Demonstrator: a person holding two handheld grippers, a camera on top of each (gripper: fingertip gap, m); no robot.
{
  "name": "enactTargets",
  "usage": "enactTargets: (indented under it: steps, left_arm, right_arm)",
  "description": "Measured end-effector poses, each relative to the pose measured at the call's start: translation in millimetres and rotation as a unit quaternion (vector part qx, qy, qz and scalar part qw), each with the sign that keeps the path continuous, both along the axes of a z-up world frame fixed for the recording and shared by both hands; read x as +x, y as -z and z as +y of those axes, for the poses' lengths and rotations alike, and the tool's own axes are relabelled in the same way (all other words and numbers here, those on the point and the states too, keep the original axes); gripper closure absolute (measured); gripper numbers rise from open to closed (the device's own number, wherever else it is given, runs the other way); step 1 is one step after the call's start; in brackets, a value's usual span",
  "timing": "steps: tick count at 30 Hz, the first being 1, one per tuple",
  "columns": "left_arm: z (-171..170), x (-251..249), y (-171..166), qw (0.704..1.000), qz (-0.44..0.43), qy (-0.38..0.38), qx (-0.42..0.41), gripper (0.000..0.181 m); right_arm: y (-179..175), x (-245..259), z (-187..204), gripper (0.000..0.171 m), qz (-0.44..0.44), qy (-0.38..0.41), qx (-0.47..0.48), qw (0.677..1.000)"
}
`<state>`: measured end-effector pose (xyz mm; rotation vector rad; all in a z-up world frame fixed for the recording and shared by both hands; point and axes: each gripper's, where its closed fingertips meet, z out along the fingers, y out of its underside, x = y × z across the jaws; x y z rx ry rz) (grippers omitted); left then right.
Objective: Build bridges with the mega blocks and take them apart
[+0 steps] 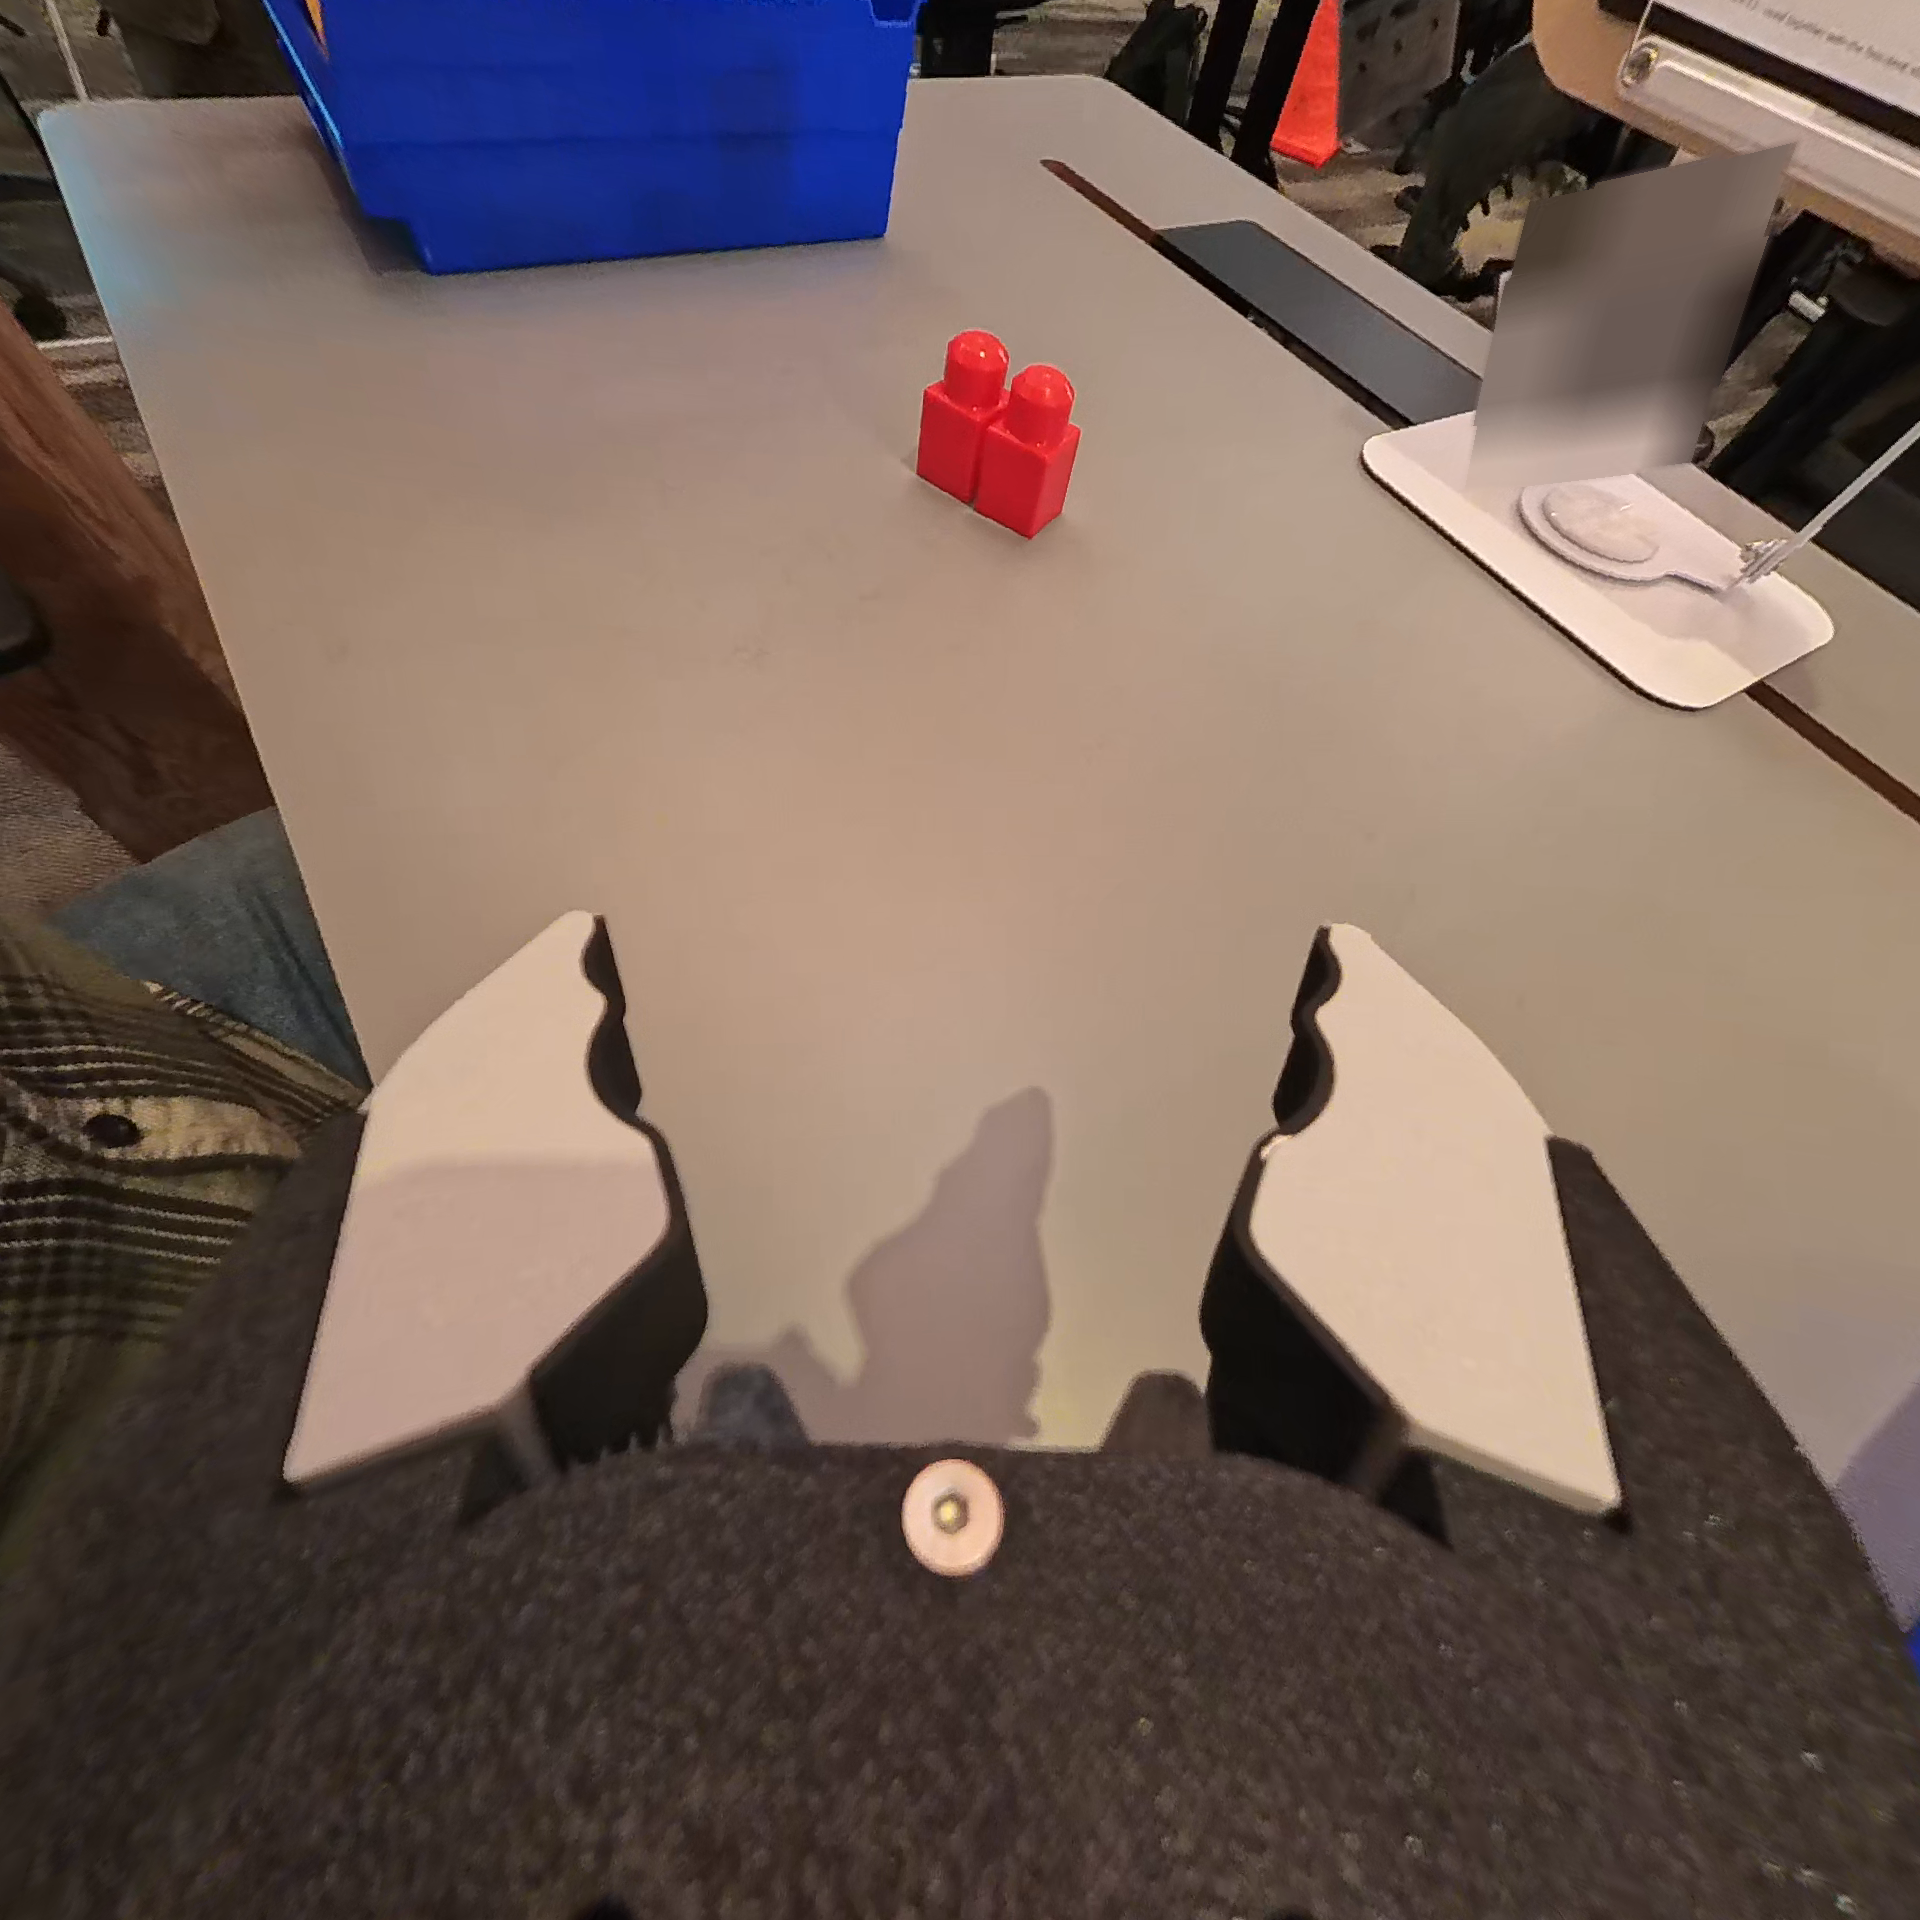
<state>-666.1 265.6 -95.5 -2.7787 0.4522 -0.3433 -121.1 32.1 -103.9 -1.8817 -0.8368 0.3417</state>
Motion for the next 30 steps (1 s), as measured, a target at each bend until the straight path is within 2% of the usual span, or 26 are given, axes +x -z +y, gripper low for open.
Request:
enactTargets:
  steps: [2,6,14,18,23,30]
  left_arm:
    - [-1.0,-2.5,3.9,0.998,-0.047,-0.044,0.004,0.119]
    - [-1.3,-24.4,18.1,0.996,-0.024,-0.089,0.011,0.105]
    - [-0.7,-12.5,35.4,0.992,-0.067,-0.102,-0.024,0.118]
    - [1.0,-9.0,46.9,0.994,-0.048,-0.096,-0.027,0.122]
    - [-2.1,-2.5,66.6,0.993,-0.041,-0.093,-0.054,0.139]
    - [2.9,-3.6,65.5,0.998,0.015,-0.046,-0.037,0.145]
  right_arm:
    - [-0.4,-1.4,0.7,0.051,-0.002,-0.005,0.0,1.0]
    - [-5.7,-3.9,1.5,0.051,0.004,-0.01,0.01,1.0]
    - [-6.9,-1.3,-1.1,0.051,0.015,-0.006,0.017,1.0]
    - [-6.7,1.3,-1.8,0.052,0.021,-0.002,0.02,1.0]
    - [-12.1,0.0,-3.3,0.053,0.036,-0.005,0.035,0.999]
    - [-12.4,5.9,-6.2,0.055,0.035,-0.001,0.041,0.999]
